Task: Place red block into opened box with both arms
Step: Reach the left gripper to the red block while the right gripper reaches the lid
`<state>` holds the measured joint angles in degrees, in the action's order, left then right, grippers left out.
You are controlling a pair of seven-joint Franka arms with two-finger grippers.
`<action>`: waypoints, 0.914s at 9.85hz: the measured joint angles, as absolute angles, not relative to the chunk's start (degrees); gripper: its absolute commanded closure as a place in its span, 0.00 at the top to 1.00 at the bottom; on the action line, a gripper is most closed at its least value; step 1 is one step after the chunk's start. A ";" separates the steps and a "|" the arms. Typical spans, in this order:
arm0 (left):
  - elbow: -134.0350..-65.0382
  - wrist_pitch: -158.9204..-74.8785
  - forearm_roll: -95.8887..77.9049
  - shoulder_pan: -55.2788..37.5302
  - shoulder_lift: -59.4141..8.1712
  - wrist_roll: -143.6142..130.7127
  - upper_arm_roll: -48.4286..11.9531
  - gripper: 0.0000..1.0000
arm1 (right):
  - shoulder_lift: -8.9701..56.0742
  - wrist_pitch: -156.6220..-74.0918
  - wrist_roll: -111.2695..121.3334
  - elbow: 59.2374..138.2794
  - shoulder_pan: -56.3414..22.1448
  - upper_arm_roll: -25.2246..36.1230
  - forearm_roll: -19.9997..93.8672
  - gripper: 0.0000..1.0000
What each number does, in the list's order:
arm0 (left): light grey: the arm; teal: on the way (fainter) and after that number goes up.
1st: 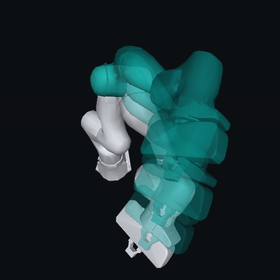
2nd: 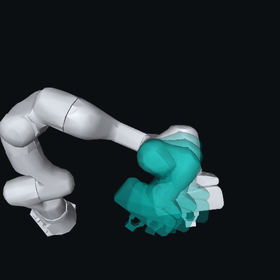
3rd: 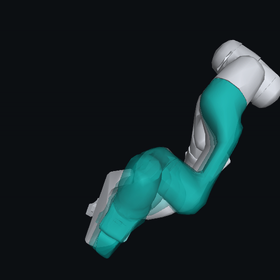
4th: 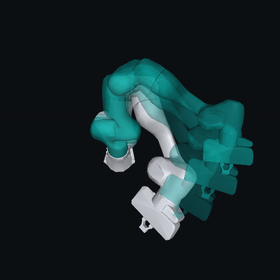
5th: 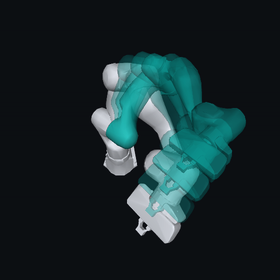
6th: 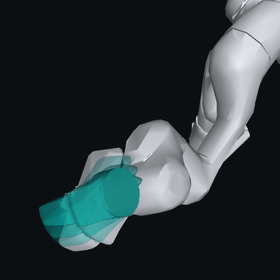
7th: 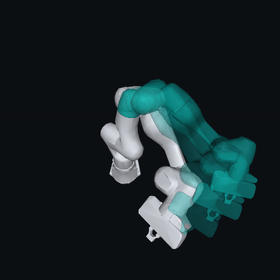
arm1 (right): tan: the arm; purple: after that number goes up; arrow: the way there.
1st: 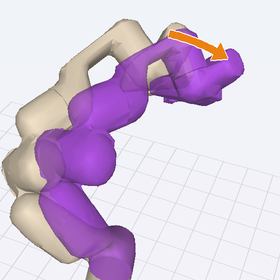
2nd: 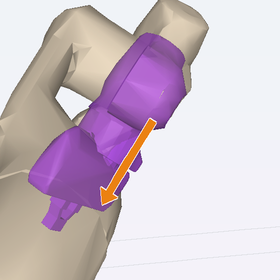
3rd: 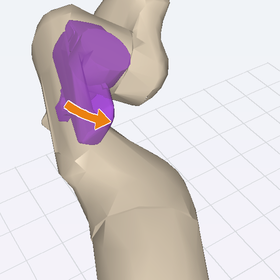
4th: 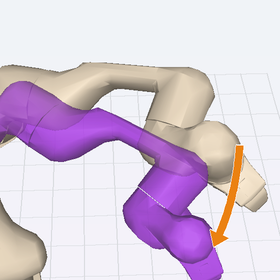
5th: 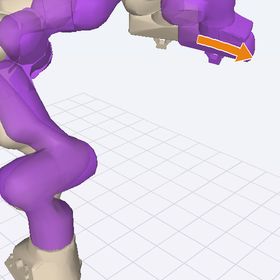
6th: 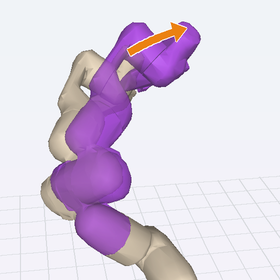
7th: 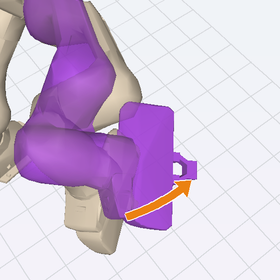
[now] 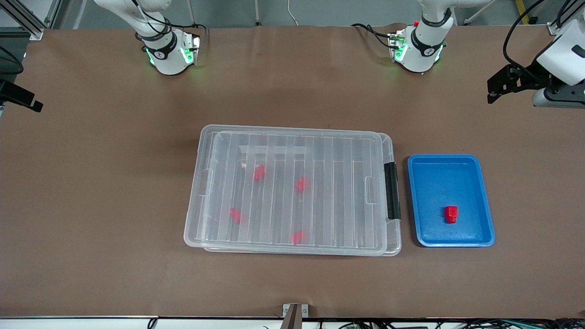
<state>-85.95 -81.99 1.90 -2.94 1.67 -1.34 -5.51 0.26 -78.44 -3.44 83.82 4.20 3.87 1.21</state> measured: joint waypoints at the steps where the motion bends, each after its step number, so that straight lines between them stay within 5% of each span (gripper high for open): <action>1: -85.95 -81.99 1.90 -2.87 1.64 -1.45 -5.49 1.00 | 0.26 -78.44 -3.44 83.82 4.20 3.87 1.21 1.00; 5: -85.94 -82.09 1.91 -2.37 0.47 -1.69 -5.16 1.00 | 0.26 -78.44 -3.44 83.83 4.20 3.84 1.22 1.00; 9: -86.52 -92.24 1.91 -0.59 -9.39 -4.41 -4.94 1.00 | 2.36 -83.12 -4.17 85.11 1.32 -1.39 1.90 1.00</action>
